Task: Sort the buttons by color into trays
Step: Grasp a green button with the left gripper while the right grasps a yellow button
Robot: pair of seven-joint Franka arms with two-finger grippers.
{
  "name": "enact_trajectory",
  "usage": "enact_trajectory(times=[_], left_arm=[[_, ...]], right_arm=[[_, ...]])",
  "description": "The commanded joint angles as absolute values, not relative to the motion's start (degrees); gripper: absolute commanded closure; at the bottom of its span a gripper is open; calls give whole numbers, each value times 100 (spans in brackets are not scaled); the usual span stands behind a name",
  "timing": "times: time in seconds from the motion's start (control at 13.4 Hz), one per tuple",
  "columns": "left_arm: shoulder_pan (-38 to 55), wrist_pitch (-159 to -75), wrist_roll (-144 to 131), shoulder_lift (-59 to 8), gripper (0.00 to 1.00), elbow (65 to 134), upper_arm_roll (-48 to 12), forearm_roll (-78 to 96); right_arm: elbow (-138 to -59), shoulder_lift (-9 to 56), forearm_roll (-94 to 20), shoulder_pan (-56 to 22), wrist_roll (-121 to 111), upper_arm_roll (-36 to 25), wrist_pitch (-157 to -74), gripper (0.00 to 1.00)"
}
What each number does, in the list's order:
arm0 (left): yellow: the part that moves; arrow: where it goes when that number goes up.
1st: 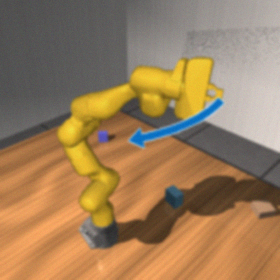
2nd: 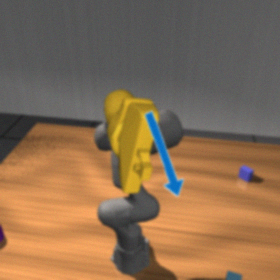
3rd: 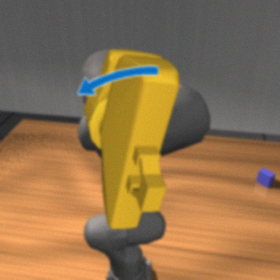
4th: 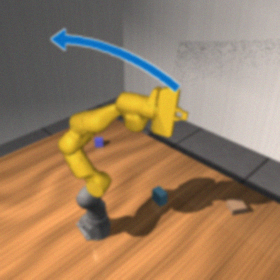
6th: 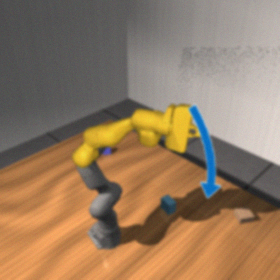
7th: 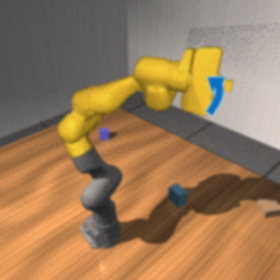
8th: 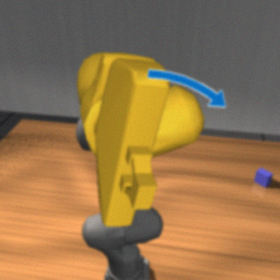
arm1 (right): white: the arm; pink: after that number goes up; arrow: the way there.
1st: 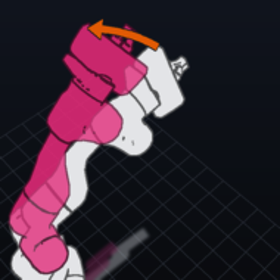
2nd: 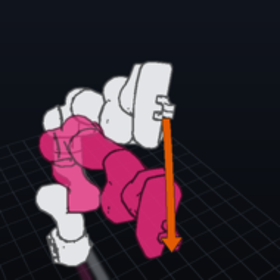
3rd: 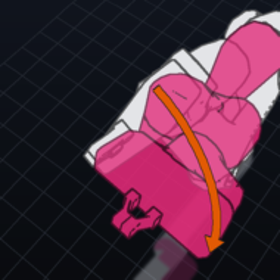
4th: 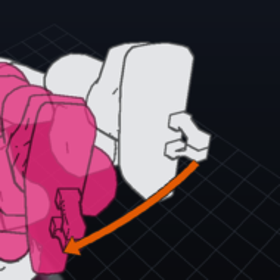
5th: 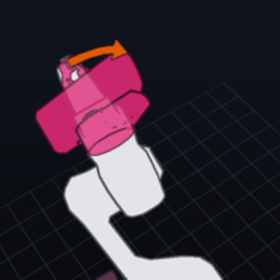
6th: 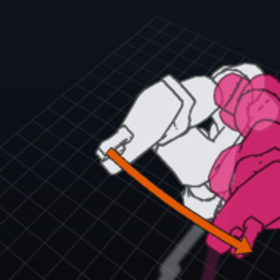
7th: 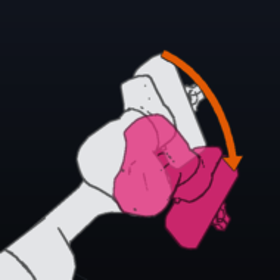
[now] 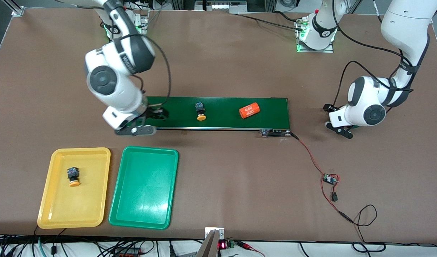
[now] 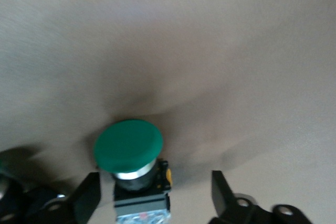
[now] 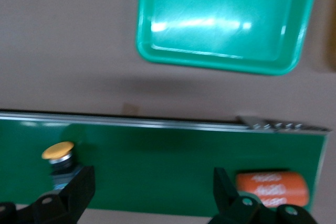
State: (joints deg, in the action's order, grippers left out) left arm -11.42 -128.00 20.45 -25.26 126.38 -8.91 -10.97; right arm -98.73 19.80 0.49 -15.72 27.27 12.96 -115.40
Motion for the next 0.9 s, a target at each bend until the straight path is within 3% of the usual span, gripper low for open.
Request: enact_trajectory(times=[0.0,0.07,0.22,0.45,0.6,0.82], left_arm=[[-1107,-12858,2109,-2382,62,12727,-809,-975],[-1116,-12850,2101,-2382,75,12709,-817,-976],[-1116,-12806,1978,-2321,79,12648,-817,-967],[-1081,-12106,1820,-2162,80,12061,-948,-932],[-1063,-11403,1164,-2136,80,11586,-1439,-845],[-845,-11258,-145,-2197,80,11470,-1897,-134]], right_arm=[[-10063,1819,201,-1625,3452,1669,-11575,0],[-10063,1845,254,-1765,3602,1670,-11601,0],[-10133,1950,264,-1915,3770,1679,-11715,0],[-10528,2012,351,-2004,3901,1679,-12346,0],[-10652,2082,439,-2091,4078,1679,-12664,0],[-10670,2179,492,-2188,4104,1679,-12762,0]])
